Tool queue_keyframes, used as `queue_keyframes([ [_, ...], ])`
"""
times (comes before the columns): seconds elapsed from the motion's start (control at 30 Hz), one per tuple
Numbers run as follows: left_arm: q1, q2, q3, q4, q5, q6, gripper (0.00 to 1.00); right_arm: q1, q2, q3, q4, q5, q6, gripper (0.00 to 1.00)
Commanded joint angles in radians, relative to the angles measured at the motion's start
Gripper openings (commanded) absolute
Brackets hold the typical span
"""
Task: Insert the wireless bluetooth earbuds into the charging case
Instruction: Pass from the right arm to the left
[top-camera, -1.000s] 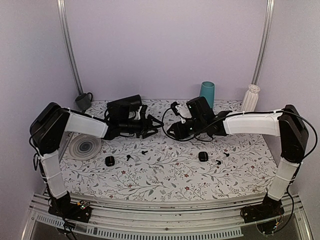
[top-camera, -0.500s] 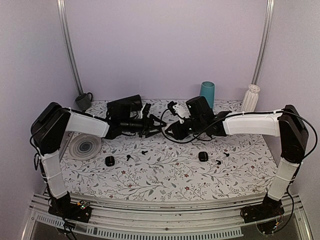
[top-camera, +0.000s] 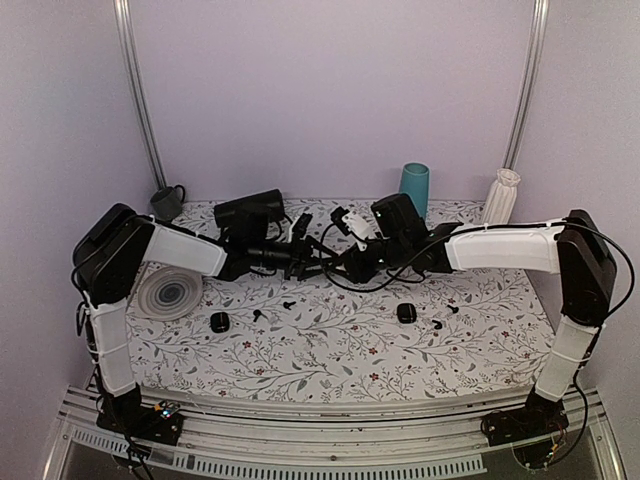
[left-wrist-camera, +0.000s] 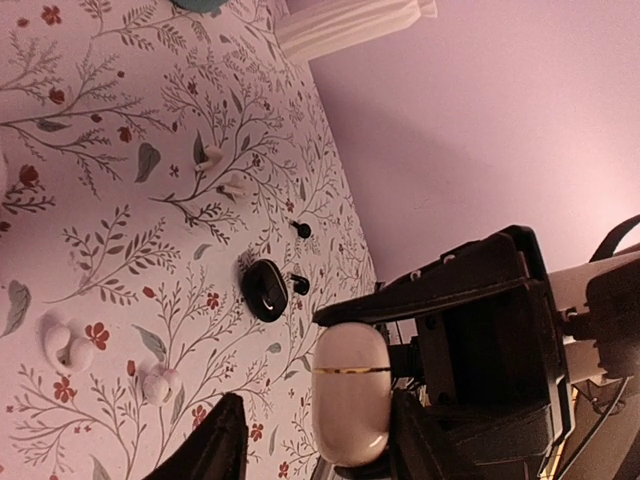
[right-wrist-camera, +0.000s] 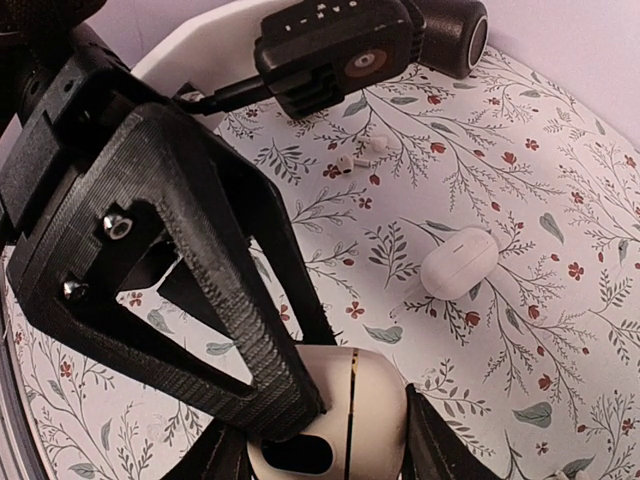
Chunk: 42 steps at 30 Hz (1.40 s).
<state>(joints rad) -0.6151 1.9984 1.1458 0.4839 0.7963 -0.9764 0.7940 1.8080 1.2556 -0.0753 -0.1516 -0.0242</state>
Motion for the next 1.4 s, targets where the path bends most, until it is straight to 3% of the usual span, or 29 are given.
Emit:
queue_keyframes([
  [0.0,-0.014,0.021,0.023,0.008,0.032,0.000,0.47,0.010,0.007,0.038,0.028,-0.026,-0.038,0.38],
  [0.33,-0.014,0.034,0.027,0.070,0.073,-0.053,0.40,0.013,0.029,0.059,0.011,-0.037,-0.065,0.38],
  [0.5,-0.013,0.031,0.022,0.101,0.084,-0.077,0.23,0.012,0.037,0.069,0.006,-0.025,-0.068,0.39],
  [0.63,-0.011,0.023,0.025,0.109,0.089,-0.066,0.01,0.011,0.032,0.066,0.009,-0.023,-0.053,0.46],
  [0.67,-0.009,0.019,0.029,0.103,0.087,-0.057,0.00,0.011,0.024,0.060,0.016,-0.024,-0.044,0.50],
  [0.83,0.005,-0.021,0.024,0.134,0.073,-0.004,0.00,0.007,-0.012,0.043,0.036,-0.031,-0.011,0.80],
  [0.97,0.025,-0.094,0.025,0.148,0.064,0.045,0.00,-0.022,-0.059,0.008,0.073,-0.123,0.070,0.92],
  [1.1,0.040,-0.137,0.023,0.168,0.061,0.095,0.00,-0.054,-0.122,-0.059,0.159,-0.264,0.214,0.96],
  [1.37,0.041,-0.205,0.008,0.311,0.068,0.104,0.00,-0.082,-0.203,-0.141,0.390,-0.444,0.513,0.93],
])
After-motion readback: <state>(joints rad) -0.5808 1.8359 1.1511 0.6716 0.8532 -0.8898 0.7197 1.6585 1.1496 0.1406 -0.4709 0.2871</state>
